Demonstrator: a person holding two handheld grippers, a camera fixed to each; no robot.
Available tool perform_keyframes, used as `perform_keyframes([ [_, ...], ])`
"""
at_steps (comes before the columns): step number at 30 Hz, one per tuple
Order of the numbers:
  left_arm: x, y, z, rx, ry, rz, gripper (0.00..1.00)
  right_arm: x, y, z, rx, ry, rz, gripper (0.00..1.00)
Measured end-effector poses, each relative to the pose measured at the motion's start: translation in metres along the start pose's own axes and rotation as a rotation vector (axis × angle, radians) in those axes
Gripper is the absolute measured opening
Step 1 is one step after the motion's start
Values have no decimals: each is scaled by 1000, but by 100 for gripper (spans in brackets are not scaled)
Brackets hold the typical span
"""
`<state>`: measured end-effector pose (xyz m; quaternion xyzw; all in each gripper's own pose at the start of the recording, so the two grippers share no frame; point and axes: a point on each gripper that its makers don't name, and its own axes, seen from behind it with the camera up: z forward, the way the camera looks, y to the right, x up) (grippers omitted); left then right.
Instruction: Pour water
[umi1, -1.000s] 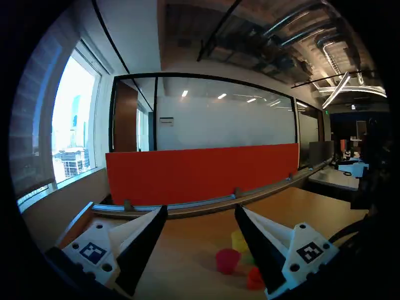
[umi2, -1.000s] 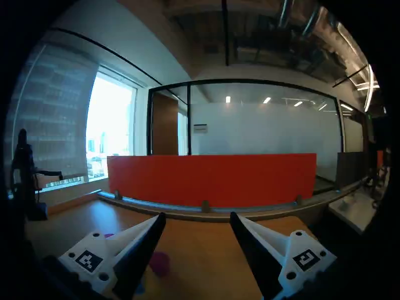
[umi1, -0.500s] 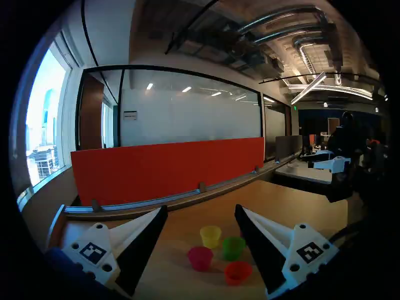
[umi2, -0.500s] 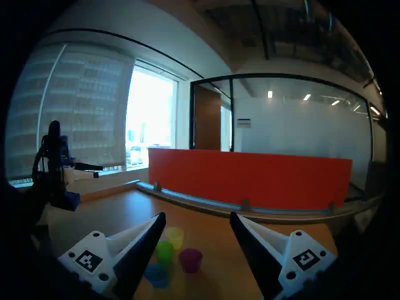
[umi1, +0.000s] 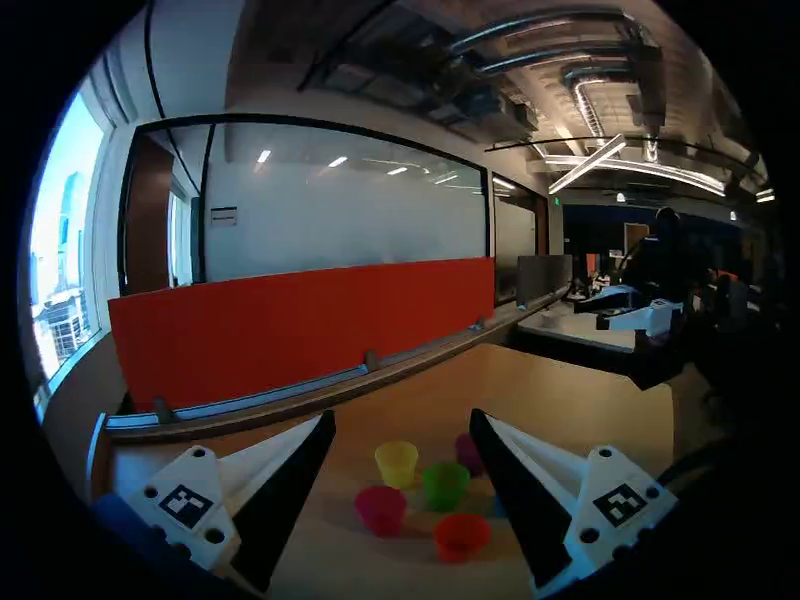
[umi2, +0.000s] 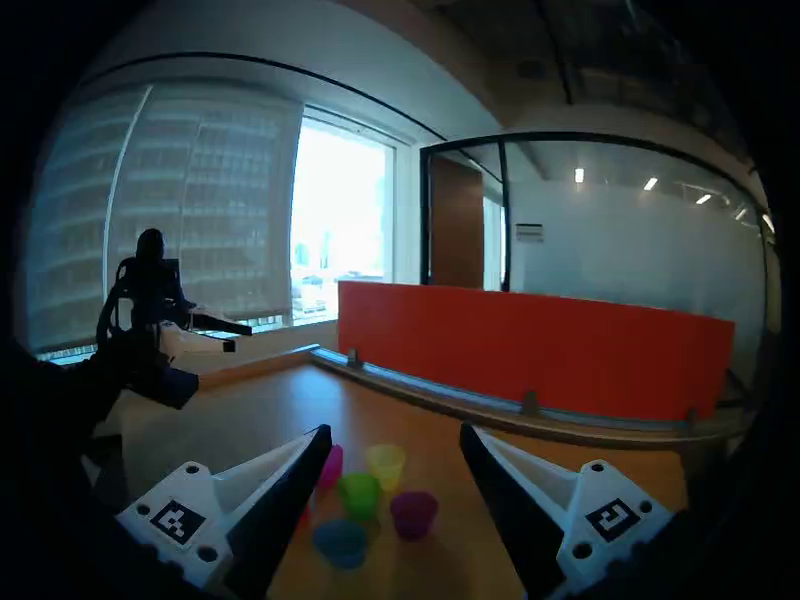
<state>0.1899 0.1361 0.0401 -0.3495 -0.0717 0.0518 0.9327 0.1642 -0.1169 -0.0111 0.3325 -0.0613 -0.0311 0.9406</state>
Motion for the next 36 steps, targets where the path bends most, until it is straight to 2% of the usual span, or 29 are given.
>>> perform_keyframes([
  [6,-6,6,5,-49,-41,42,100,-6,-6,4,48,-40,-39,99],
  [15,-17,22,16,-133,-91,93,100,-21,-20,9,122,-106,-69,99],
  [24,-31,35,31,-195,-131,112,100,-33,-31,16,175,-145,-94,99],
  [36,-56,34,60,-241,-192,133,100,-58,-37,25,230,-202,-136,99],
])
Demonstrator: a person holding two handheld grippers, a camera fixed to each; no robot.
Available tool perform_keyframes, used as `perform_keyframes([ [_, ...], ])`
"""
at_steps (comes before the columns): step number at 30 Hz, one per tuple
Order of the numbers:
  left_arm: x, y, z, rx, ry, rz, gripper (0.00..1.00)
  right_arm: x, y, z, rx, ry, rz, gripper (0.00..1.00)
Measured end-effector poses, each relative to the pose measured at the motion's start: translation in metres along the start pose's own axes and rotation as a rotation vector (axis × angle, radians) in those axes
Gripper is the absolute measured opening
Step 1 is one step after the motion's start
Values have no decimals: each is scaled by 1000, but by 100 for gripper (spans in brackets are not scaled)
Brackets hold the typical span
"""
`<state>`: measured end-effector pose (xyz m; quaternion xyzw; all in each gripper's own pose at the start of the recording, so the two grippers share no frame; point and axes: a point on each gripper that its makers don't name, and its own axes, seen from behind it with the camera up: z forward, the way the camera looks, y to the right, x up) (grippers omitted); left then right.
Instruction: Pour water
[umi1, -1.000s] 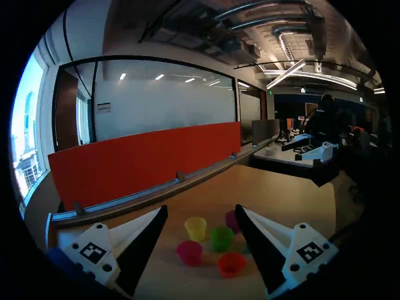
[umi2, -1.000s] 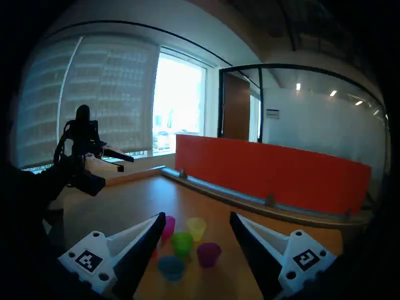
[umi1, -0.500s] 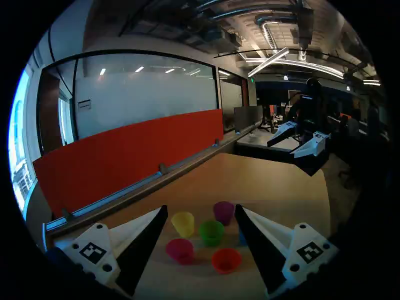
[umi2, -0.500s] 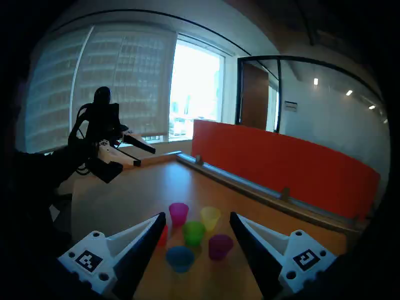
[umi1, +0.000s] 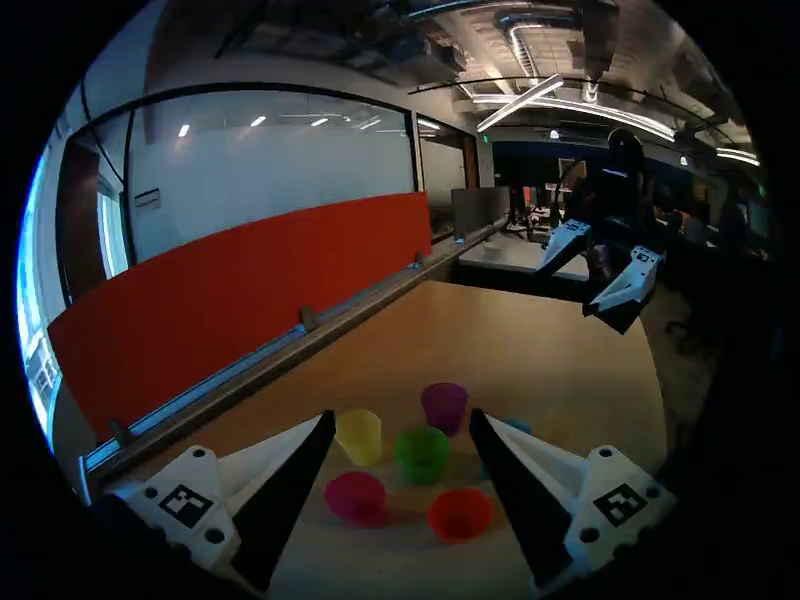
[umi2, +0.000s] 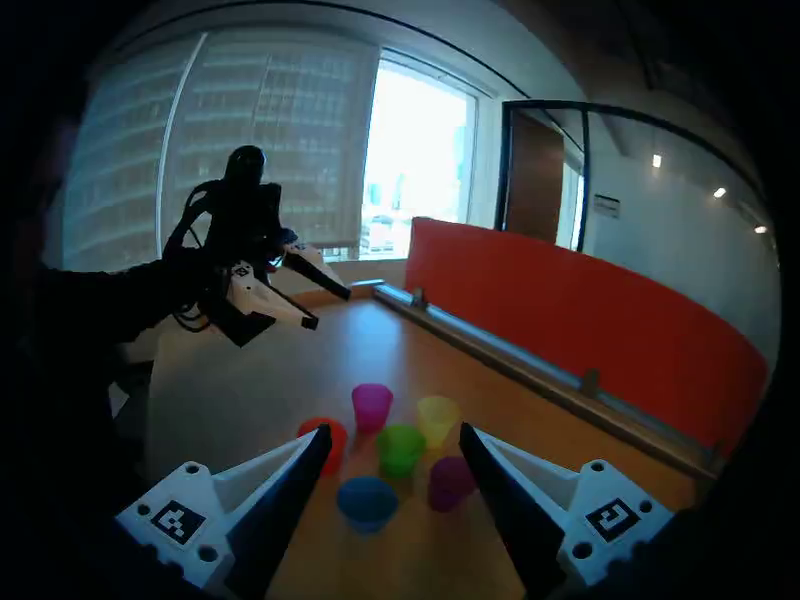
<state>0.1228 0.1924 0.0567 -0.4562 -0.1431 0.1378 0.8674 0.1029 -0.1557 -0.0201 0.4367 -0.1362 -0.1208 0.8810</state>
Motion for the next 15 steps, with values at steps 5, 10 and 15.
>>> perform_keyframes([
  [5,-13,3,15,-34,-34,3,100,-10,-1,6,9,-15,-3,99],
  [10,-29,6,29,-59,-77,14,100,-22,-2,13,24,-35,5,99],
  [15,-43,8,42,-81,-115,21,100,-35,-4,21,39,-58,1,99],
])
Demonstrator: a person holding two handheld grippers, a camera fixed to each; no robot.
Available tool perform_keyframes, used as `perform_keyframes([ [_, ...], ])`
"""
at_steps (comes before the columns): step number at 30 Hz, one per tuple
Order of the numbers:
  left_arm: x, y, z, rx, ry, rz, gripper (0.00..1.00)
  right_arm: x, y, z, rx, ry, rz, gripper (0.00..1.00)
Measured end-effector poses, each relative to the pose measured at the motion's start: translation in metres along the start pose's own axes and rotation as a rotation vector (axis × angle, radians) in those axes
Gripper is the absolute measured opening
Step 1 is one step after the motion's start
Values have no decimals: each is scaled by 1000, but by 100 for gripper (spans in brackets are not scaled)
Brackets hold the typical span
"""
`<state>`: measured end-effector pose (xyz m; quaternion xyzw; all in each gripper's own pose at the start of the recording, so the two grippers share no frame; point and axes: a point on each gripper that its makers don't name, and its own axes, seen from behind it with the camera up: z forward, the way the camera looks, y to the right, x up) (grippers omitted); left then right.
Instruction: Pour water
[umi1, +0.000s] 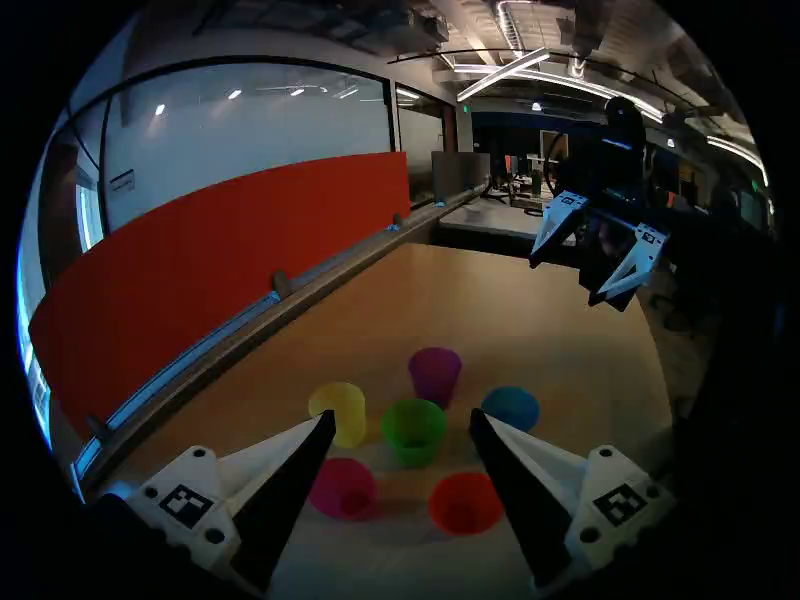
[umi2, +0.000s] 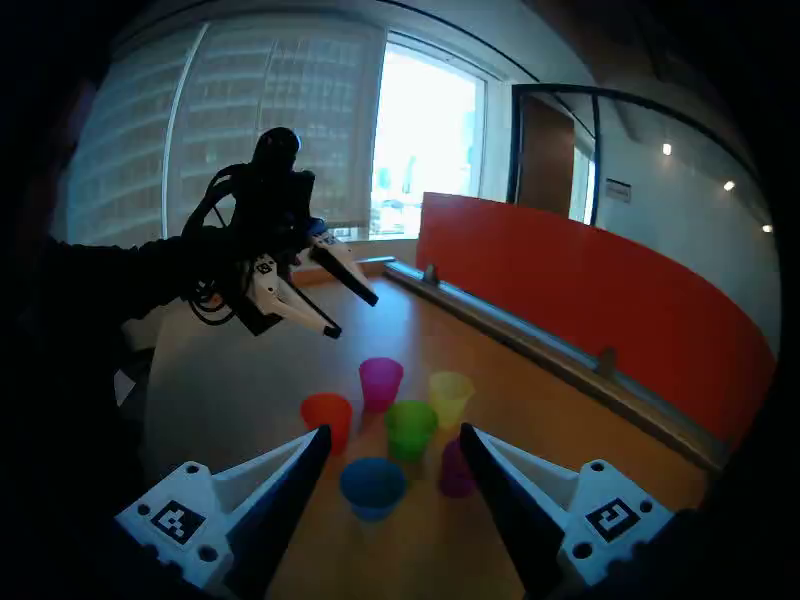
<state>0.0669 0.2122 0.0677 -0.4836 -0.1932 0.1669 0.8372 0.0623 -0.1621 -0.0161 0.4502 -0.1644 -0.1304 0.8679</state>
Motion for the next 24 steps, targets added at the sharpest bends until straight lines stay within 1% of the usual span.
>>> perform_keyframes([
  [6,-16,-1,13,-32,-50,5,100,-16,-3,12,21,-29,-13,99],
  [12,-29,1,26,-64,-87,21,100,-35,-2,24,32,-54,-28,99],
  [18,-40,4,42,-88,-135,44,100,-51,-6,35,53,-74,-27,99],
  [24,-49,6,54,-108,-186,65,100,-65,-8,45,68,-84,-17,99],
])
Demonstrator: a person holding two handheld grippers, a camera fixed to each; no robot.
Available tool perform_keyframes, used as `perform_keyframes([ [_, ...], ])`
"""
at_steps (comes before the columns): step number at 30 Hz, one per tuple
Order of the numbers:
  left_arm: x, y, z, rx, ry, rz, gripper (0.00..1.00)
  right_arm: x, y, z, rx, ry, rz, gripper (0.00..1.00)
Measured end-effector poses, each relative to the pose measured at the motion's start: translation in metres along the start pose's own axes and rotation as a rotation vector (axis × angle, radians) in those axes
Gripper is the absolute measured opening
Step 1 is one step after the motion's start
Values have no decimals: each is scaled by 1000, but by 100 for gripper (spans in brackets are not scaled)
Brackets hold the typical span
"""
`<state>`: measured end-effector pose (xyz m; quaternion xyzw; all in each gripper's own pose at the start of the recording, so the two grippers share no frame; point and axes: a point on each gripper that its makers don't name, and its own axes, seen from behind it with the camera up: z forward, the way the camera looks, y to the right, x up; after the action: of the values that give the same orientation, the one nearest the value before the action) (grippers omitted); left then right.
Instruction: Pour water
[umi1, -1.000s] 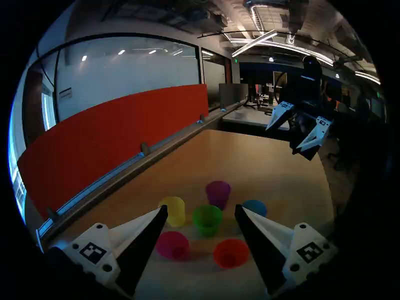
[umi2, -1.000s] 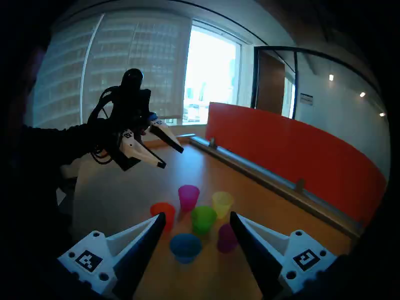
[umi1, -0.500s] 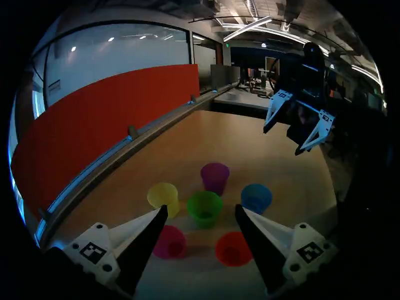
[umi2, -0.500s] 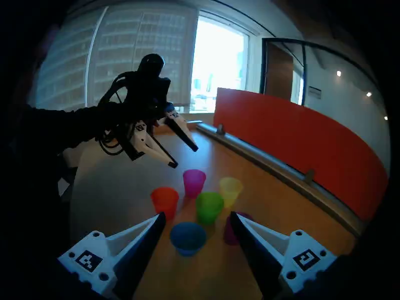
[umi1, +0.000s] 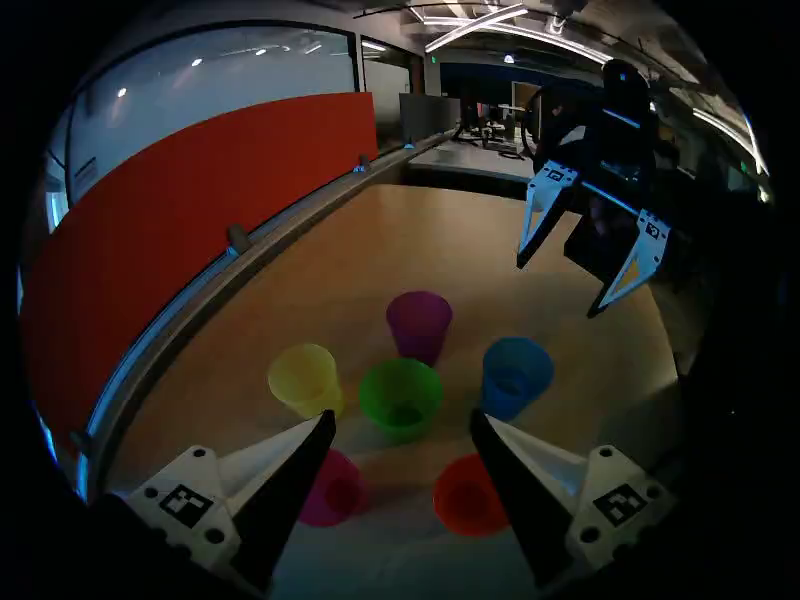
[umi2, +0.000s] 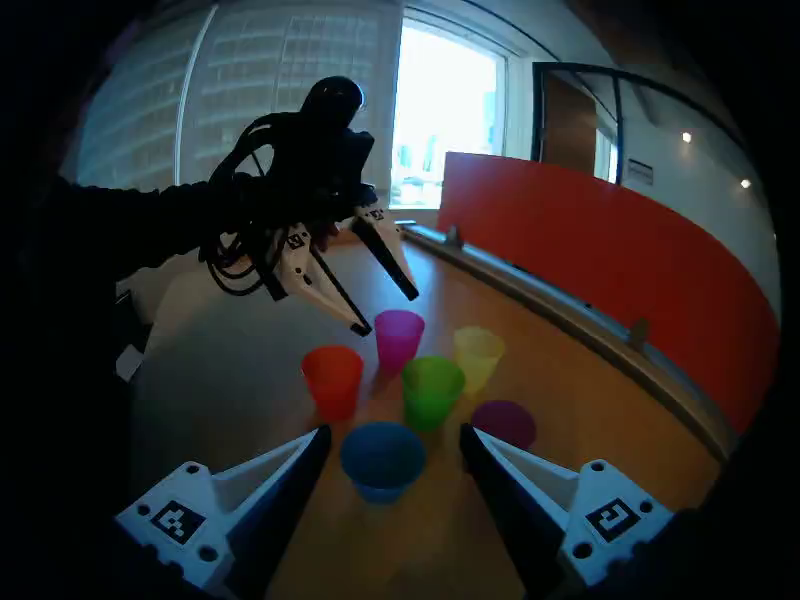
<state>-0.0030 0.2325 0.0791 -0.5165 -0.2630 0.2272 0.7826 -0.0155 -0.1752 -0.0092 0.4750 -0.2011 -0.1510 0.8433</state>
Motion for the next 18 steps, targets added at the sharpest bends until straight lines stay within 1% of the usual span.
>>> perform_keyframes([
  [6,-3,2,15,-16,-42,19,100,-14,-3,9,11,-15,-1,99],
  [18,-13,8,44,-42,-116,31,100,-35,-9,24,28,-33,-14,99],
])
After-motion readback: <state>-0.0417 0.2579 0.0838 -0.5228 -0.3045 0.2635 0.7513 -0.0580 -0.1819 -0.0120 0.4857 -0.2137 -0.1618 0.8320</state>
